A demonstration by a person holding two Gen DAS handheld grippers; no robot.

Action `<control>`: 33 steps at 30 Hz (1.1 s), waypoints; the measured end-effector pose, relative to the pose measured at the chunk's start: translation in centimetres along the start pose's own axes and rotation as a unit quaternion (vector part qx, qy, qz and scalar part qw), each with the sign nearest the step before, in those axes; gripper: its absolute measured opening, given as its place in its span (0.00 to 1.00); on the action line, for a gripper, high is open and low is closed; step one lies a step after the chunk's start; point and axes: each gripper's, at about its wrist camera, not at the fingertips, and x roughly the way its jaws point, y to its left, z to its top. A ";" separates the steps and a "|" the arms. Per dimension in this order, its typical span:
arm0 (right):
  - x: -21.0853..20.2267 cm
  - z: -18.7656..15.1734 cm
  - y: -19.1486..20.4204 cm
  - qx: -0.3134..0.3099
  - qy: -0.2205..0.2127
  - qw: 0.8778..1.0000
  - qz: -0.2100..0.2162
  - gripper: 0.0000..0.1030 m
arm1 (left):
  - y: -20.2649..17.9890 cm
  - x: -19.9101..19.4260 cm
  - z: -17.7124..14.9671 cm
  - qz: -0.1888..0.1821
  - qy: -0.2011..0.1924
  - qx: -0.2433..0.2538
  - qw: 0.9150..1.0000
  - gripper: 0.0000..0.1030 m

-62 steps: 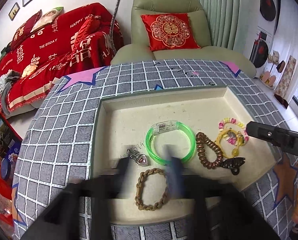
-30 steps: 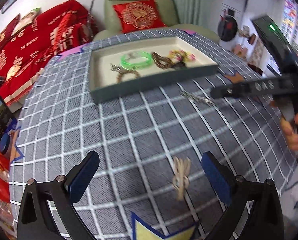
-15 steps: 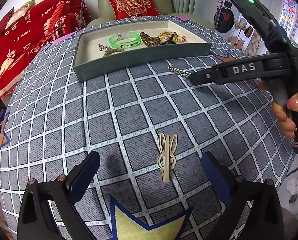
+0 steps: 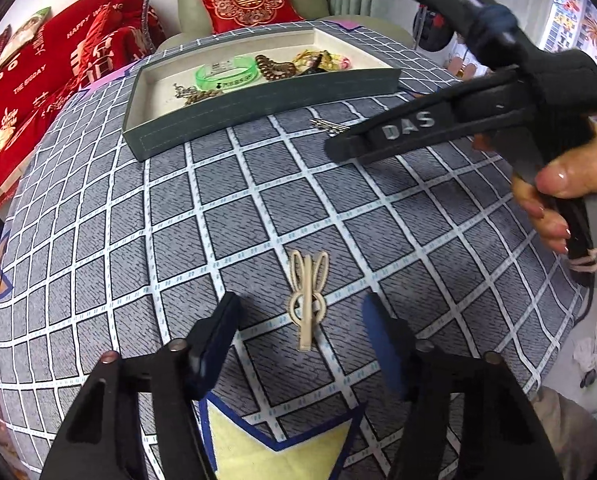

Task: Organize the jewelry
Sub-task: 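Move the left tool to the beige bunny-ear clip while the right tool approaches the silver key hairpin, then grasp the beige bunny-ear clip with the left tool while the right tool grasps the silver hairpin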

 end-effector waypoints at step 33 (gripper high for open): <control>-2.2 -0.9 -0.2 0.004 -0.011 1.000 0.008 0.11 | 0.0 -1.9 0.6 -0.026 -0.013 -0.007 1.000 0.18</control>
